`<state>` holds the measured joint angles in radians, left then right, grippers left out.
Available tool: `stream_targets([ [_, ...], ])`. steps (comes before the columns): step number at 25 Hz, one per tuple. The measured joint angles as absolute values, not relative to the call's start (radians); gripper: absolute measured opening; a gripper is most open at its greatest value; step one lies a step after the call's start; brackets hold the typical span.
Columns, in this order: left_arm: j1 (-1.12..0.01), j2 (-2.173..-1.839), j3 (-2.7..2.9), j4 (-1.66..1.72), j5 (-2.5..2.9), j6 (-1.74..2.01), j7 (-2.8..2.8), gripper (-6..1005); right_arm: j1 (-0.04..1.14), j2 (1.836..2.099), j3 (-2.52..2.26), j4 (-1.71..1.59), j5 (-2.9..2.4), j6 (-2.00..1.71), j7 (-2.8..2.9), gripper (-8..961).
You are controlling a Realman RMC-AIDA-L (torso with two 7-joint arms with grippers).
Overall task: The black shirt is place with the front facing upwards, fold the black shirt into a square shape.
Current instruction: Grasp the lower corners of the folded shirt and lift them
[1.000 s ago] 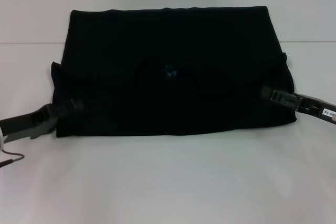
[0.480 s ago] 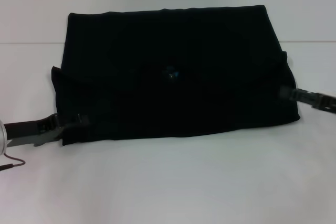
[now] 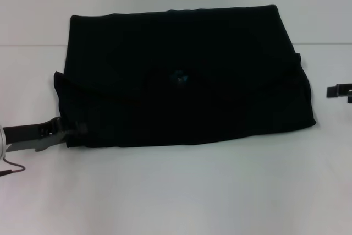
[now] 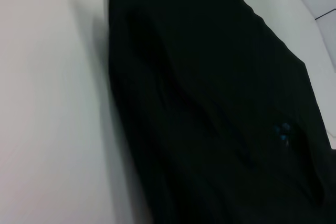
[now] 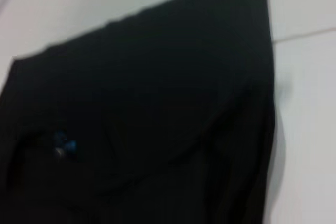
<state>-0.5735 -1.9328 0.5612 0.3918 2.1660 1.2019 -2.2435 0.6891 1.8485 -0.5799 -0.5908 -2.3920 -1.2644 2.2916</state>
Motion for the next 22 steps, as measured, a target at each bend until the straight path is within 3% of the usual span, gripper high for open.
stream_targets([
  [4,-0.579,-1.932,0.559,0.392,2.166,1.207,-2.244,350,0.747,1.866,-0.583,-0.582,-2.495,-1.263,2.323,807],
  [10,-0.588,-1.931,0.561,0.393,2.166,1.215,-2.244,118,0.775,1.885,-0.612,-0.572,-2.518,-1.233,2.331,801],
  [15,-0.589,-1.931,0.559,0.393,2.165,1.215,-2.244,39,0.784,1.894,-0.623,-0.533,-2.520,-1.205,2.328,793],
  [22,-0.589,-1.931,0.558,0.393,2.160,1.215,-2.242,40,0.798,1.906,-0.683,-0.493,-2.521,-1.167,2.333,781],
])
